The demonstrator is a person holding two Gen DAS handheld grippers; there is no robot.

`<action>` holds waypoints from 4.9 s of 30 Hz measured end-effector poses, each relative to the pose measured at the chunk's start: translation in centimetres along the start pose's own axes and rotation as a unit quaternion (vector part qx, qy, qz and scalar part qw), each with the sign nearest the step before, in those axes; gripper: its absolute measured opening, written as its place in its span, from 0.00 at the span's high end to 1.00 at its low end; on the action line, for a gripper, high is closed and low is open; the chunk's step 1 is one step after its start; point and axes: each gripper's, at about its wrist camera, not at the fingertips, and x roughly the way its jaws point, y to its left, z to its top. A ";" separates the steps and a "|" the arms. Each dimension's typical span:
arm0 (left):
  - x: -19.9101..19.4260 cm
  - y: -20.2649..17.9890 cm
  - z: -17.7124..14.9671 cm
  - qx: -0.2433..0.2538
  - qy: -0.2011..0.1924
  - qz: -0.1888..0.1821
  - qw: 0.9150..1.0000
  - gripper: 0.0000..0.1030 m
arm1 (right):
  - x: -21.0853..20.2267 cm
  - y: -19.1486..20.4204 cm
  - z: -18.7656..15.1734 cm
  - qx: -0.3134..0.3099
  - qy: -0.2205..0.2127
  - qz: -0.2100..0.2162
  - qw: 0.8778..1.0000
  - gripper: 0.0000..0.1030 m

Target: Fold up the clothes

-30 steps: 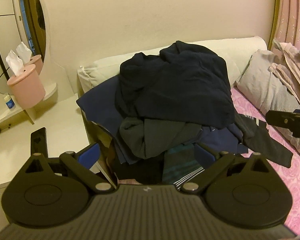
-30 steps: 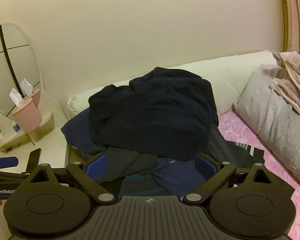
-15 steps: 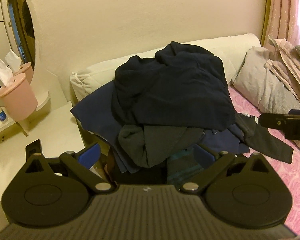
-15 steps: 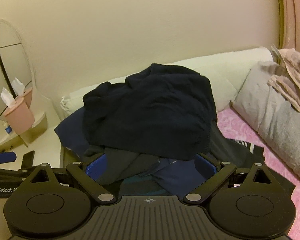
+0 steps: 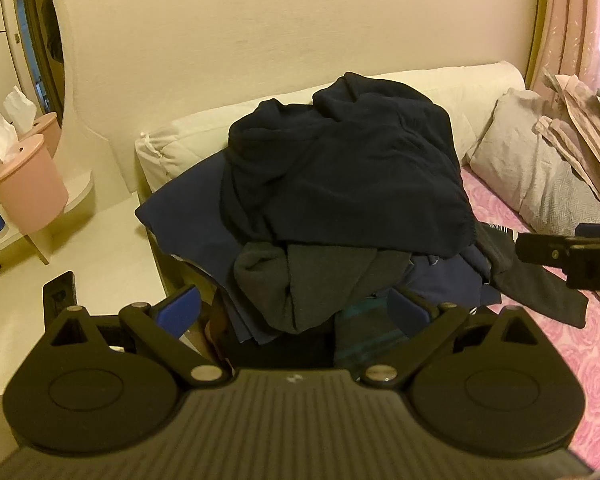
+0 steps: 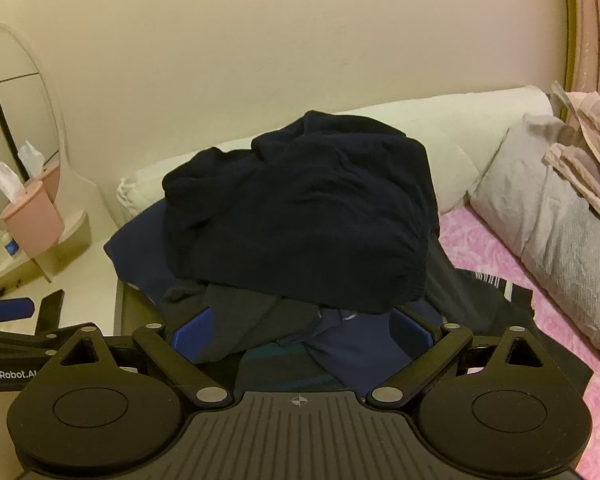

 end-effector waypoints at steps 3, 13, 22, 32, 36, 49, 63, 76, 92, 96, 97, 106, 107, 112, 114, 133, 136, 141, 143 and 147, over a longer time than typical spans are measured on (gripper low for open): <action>0.2 0.0 0.3 0.002 0.003 -0.001 1.000 0.05 | 0.1 -0.2 0.0 0.003 0.005 0.011 1.000 0.06; 0.4 -0.7 0.2 0.005 0.008 -0.002 1.000 0.05 | 0.3 -0.2 -0.1 -0.002 0.017 -0.006 1.000 0.06; 0.4 -0.8 0.4 0.008 0.010 -0.002 1.000 0.05 | 0.3 -0.1 -0.1 -0.006 0.015 -0.014 1.000 0.06; 0.7 -1.3 0.6 0.018 0.013 0.000 1.000 0.05 | 0.5 -0.3 0.0 -0.007 0.017 -0.008 1.000 0.06; 0.9 -1.4 0.6 0.018 0.016 -0.001 1.000 0.05 | 0.7 -0.3 0.1 -0.007 0.020 -0.009 1.000 0.06; 1.7 -1.7 0.7 0.023 0.022 -0.001 0.999 0.05 | 1.3 -0.8 0.0 0.000 0.023 -0.009 1.000 0.06; 4.5 -1.7 1.7 0.164 -0.016 0.015 0.986 0.07 | 2.6 -3.7 -0.1 -0.062 -0.006 -0.007 0.998 0.06; 20.0 -1.9 1.2 0.462 -0.061 -0.050 0.883 0.07 | 15.5 -4.5 0.1 -0.147 0.071 -0.053 0.985 0.32; 25.1 0.6 2.7 0.531 -0.110 -0.062 0.838 0.96 | 23.6 -5.7 -0.6 -0.236 0.080 -0.119 0.961 0.08; 23.1 0.8 5.4 0.479 -0.123 -0.090 0.865 0.96 | 24.5 -4.9 -0.7 -0.265 0.054 -0.113 0.956 0.03; 22.6 1.1 6.2 0.462 -0.126 -0.099 0.873 0.96 | 24.7 -4.8 -0.9 -0.269 0.047 -0.110 0.956 0.03; 20.9 -0.1 10.4 0.446 -0.157 -0.121 0.873 0.97 | 23.0 -1.6 -0.7 -0.310 -0.033 -0.085 0.946 0.03; 20.9 0.0 10.6 0.442 -0.157 -0.119 0.875 0.97 | 22.4 -1.3 -0.4 -0.303 -0.047 -0.081 0.948 0.03; 20.3 0.3 10.6 0.437 -0.169 -0.122 0.875 0.97 | 22.4 0.1 0.2 -0.292 -0.055 -0.055 0.953 0.04; 20.1 0.2 10.4 0.441 -0.171 -0.122 0.873 0.97 | 24.1 0.1 0.4 -0.302 -0.053 -0.069 0.949 0.12; 5.9 -7.2 6.7 0.473 -0.290 -0.240 0.797 0.97 | 7.7 -6.7 5.4 -0.195 -0.153 -0.268 0.931 0.97; 1.6 -10.2 3.7 0.480 -0.302 -0.283 0.774 0.98 | 1.3 -8.7 2.3 -0.143 -0.155 -0.314 0.926 0.97; -6.8 -14.8 -3.2 0.495 -0.318 -0.345 0.731 0.98 | -9.9 -10.6 -7.1 -0.076 -0.137 -0.375 0.914 0.97; -10.5 -16.6 -6.6 0.508 -0.318 -0.368 0.711 0.98 | -14.4 -10.8 -11.8 -0.049 -0.127 -0.395 0.909 0.97; -17.4 -20.0 -12.8 0.516 -0.289 -0.445 0.673 0.98 | -24.0 -10.7 -20.7 0.000 -0.084 -0.438 0.895 0.97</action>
